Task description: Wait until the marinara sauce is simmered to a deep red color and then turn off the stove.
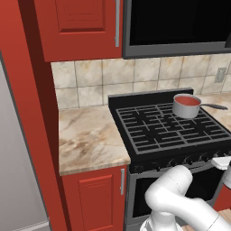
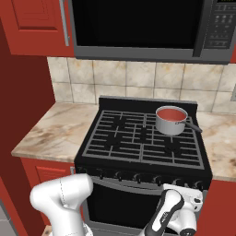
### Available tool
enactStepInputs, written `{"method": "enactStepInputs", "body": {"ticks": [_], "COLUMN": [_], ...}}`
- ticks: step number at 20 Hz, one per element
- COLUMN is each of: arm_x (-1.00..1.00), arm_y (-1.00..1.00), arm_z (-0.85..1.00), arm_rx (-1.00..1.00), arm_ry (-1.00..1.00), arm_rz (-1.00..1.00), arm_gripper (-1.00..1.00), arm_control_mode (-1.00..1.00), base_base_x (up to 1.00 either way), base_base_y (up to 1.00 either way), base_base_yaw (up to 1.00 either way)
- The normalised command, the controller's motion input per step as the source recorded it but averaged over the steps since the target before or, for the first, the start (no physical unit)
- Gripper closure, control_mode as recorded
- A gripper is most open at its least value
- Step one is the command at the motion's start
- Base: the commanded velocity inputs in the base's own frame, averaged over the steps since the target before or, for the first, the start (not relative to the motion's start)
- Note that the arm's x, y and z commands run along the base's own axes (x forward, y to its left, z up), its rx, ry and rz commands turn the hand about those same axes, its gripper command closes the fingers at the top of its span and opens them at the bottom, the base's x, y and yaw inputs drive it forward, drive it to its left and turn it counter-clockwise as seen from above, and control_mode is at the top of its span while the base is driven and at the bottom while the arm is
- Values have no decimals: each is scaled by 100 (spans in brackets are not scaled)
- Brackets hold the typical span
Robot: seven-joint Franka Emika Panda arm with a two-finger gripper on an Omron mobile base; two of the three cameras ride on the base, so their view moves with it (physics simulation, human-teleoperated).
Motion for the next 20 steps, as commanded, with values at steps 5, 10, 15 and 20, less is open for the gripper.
{"method": "enactStepInputs", "body": {"ticks": [5, 10, 15, 20], "arm_x": [0, 0, 0, 0], "arm_y": [0, 0, 0, 0], "arm_z": [0, 0, 0, 0], "arm_rx": [0, 0, 0, 0], "arm_ry": [0, 0, 0, 0], "arm_rz": [0, 0, 0, 0], "arm_gripper": [100, 100, 100, 100], "arm_control_mode": [-100, -100, -100, -100], "base_base_x": [0, 0, 0, 0], "base_base_y": [0, 0, 0, 0], "base_base_yaw": [0, 0, 0, 0]}}
